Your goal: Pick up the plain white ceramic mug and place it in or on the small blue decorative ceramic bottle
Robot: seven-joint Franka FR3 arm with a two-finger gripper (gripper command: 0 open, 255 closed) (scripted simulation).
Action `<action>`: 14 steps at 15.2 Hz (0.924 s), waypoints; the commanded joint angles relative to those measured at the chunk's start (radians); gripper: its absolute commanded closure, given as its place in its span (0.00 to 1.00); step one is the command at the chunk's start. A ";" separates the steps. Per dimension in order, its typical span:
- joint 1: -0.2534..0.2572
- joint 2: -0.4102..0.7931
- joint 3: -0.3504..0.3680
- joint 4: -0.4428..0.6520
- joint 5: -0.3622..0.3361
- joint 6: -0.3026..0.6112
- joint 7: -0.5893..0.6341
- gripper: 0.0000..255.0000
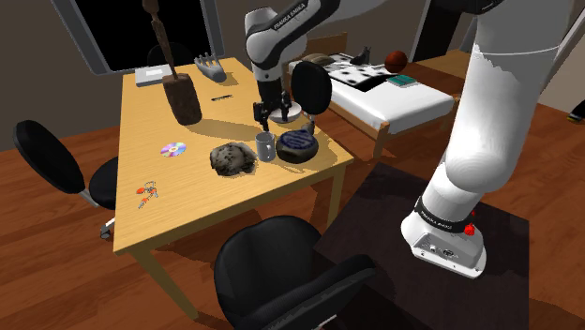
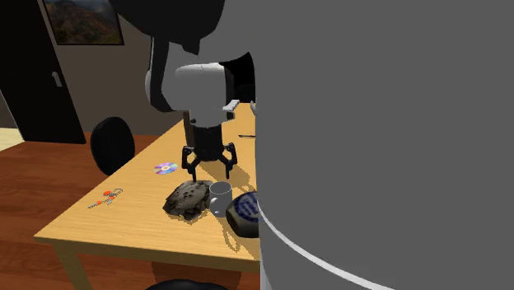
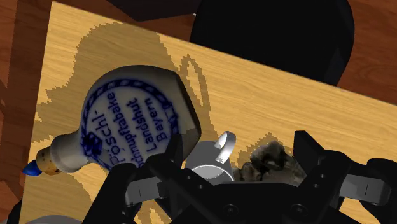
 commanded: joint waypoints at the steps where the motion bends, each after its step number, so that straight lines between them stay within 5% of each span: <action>1: 0.003 0.083 -0.001 0.067 -0.011 0.011 0.004 0.00; 10: 0.024 0.467 -0.012 0.469 -0.051 -0.029 0.018 0.00; 14: 0.024 0.482 -0.012 0.450 -0.052 0.005 0.018 0.00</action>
